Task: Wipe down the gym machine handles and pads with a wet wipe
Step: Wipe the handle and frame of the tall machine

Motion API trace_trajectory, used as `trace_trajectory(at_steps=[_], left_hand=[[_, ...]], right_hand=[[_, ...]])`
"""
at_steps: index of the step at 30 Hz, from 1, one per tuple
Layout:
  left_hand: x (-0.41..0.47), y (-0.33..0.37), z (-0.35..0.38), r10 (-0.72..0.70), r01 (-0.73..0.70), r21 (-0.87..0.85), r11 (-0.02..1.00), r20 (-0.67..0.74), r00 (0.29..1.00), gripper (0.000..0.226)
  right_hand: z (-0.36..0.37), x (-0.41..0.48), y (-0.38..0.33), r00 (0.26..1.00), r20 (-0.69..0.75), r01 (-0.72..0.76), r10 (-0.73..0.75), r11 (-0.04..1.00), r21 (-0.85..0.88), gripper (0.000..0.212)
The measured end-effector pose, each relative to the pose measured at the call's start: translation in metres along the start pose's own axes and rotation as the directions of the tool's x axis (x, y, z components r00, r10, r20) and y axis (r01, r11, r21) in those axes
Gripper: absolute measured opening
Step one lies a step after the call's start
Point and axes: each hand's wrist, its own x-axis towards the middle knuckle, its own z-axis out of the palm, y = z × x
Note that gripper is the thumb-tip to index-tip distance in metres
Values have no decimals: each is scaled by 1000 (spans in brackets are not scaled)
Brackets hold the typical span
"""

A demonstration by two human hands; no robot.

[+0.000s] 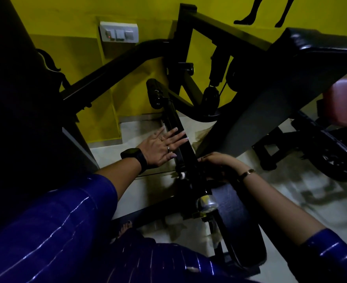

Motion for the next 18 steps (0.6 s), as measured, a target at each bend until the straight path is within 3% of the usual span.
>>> trace_trajectory(at_steps=[4, 7, 11, 13, 15, 18], left_hand=[[1, -15, 9, 68, -68, 31, 997, -8, 998, 57], [6, -26, 5, 48, -50, 34, 998, 56, 997, 58], [12, -43, -1, -103, 98, 36, 995, 185, 977, 61], [14, -53, 0, -184, 172, 75, 982, 213, 960, 61], [17, -63, 0, -276, 250, 141, 958, 215, 937, 61], [23, -75, -4, -398, 363, 199, 910, 182, 899, 63]], right_hand=[[-5, 25, -21, 998, -66, -14, 21, 994, 104, 11], [-10, 40, -44, 985, -163, 83, -50, 977, 197, 3], [-2, 60, -72, 936, -290, 310, -202, 863, 398, 25], [5, 73, -85, 866, -403, 411, -295, 879, 240, 35], [10, 79, -95, 776, -487, 503, -400, 859, 96, 33], [15, 85, -104, 654, -468, 624, -595, 773, -110, 37]])
